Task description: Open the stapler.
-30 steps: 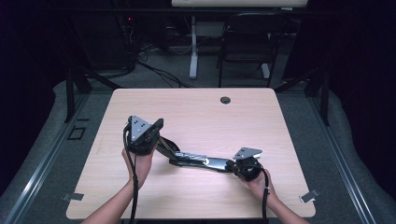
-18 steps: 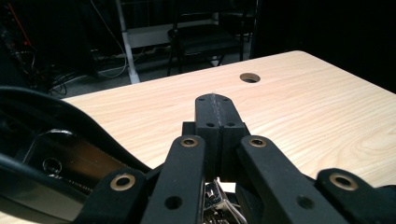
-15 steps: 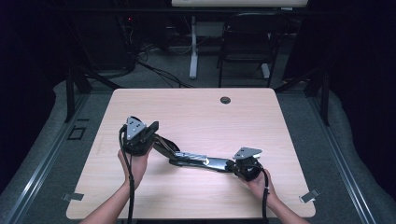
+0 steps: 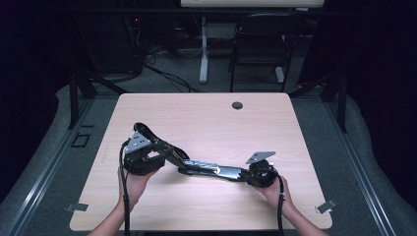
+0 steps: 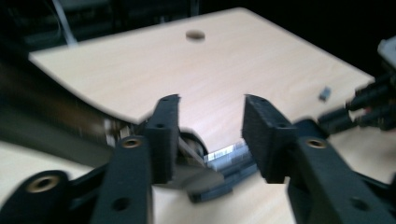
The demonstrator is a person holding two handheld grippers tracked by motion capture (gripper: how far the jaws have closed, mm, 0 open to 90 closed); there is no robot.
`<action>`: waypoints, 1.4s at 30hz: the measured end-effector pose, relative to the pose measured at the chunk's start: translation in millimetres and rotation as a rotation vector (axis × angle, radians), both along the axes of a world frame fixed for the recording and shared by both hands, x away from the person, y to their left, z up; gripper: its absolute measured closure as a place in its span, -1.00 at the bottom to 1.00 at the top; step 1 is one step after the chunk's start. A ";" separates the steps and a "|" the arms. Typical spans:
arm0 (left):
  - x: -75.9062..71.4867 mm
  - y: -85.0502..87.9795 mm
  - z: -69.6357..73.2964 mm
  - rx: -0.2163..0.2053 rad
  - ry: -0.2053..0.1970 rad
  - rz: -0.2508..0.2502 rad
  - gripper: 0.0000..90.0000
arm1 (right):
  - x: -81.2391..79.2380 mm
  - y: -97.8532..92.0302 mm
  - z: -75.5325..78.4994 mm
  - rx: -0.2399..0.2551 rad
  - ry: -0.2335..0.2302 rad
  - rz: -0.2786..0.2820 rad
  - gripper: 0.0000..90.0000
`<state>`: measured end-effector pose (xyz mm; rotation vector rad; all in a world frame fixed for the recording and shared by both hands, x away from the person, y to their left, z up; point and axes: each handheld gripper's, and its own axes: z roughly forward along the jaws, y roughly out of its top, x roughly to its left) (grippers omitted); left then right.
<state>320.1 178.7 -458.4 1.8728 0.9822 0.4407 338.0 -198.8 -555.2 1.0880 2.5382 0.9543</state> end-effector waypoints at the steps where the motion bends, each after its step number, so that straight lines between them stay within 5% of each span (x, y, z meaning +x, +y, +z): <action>1: -1.5 1.4 -0.4 0.000 0.018 -0.008 0.17 | 0.0 0.0 0.0 0.000 0.000 0.000 0.73; 15: -10.8 20.3 -24.3 0.061 0.212 -0.181 -0.45 | 5.3 -17.7 18.9 0.010 0.064 -0.016 0.17; 30: 8.0 40.2 -46.4 0.102 0.339 -0.156 -0.74 | 18.6 -48.1 28.5 -0.043 0.094 -0.066 -0.25; 34: 12.8 47.0 -51.2 0.114 0.366 -0.142 -0.82 | 20.1 -55.4 33.4 -0.049 0.068 -0.084 -0.24; 42: 18.0 52.5 -56.3 0.132 0.387 -0.113 -0.92 | 27.2 -74.0 43.0 -0.050 0.133 -0.155 -0.38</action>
